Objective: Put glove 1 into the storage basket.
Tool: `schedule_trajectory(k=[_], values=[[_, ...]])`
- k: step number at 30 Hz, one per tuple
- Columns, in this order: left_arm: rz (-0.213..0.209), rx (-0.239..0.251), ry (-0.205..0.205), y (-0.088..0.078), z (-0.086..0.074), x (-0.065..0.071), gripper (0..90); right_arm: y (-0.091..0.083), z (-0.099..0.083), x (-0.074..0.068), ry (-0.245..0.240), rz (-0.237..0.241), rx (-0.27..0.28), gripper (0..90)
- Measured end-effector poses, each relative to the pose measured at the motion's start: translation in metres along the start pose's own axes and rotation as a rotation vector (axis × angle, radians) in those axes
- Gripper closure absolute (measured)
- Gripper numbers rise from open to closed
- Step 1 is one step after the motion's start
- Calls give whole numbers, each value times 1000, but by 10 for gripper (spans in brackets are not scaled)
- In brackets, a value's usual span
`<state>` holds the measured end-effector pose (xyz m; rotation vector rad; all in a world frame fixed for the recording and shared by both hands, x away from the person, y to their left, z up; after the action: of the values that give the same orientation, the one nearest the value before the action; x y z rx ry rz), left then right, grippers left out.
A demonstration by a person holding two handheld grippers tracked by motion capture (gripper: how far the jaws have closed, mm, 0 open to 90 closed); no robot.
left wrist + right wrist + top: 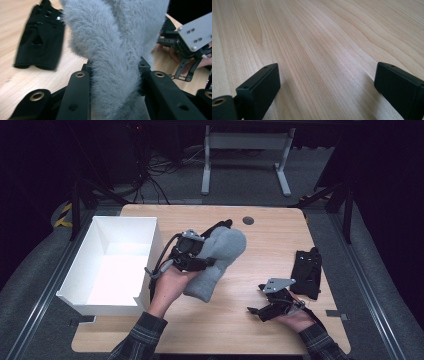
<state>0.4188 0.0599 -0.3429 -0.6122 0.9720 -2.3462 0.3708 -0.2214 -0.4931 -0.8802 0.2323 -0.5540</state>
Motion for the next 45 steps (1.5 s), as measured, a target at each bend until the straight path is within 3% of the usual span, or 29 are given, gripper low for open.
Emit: schedule_trajectory(k=[18, 22, 30, 39, 45], values=[[109, 73, -60, -81, 3, -40, 673, 0, 0, 0, 0, 0, 0, 69], [161, 80, -86, -106, -4, -55, 673, 0, 0, 0, -1, 0, 0, 68], [213, 120, -158, -146, -23, -81, 672, 0, 0, 0, 1, -3, 0, 67], [253, 146, -241, -170, -52, -110, 672, 0, 0, 0, 5, -5, 1, 67], [263, 142, -283, -177, -70, -125, 672, 0, 0, 1, 7, -7, 1, 67]])
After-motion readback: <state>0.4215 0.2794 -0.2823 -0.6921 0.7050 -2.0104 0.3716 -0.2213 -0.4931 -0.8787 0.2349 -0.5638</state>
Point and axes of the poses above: each handheld gripper's, and its own axes: y roughly forward along the jaws, z roughly out of its top, x roughly to its right, the point moved 3 cm from there along y, roughly forward along the jaws, and after that the axes turned 7 degrees about -x, right-handed, at the moved point
